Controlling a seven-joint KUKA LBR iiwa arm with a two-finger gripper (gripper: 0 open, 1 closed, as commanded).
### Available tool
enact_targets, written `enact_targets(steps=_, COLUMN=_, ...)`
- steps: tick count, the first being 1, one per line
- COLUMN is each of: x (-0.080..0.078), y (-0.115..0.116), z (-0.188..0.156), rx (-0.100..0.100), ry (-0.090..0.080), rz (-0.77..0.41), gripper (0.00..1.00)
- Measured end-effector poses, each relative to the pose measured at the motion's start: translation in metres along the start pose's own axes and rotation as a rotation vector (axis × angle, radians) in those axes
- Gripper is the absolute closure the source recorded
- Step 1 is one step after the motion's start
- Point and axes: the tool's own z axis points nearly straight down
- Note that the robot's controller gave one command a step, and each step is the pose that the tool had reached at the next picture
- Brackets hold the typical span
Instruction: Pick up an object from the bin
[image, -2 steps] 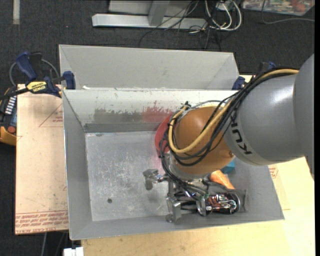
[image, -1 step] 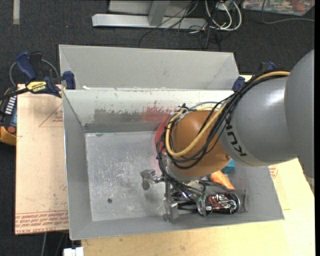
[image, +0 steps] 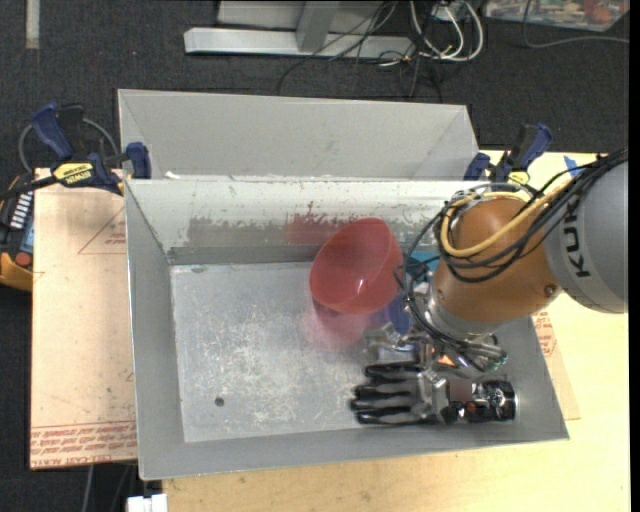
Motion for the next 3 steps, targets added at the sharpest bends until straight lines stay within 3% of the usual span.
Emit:
enact_targets(steps=1, x=0.009, y=0.011, z=0.025, rx=0.008, ry=-0.019, rz=0.167, gripper=0.0)
enact_targets(steps=2, x=0.007, y=-0.027, z=0.031, rx=-0.003, ry=0.0, rz=0.008, gripper=1.0)
enact_targets(steps=3, x=0.007, y=-0.027, z=0.031, rx=-0.003, ry=-0.001, rz=0.008, gripper=1.0)
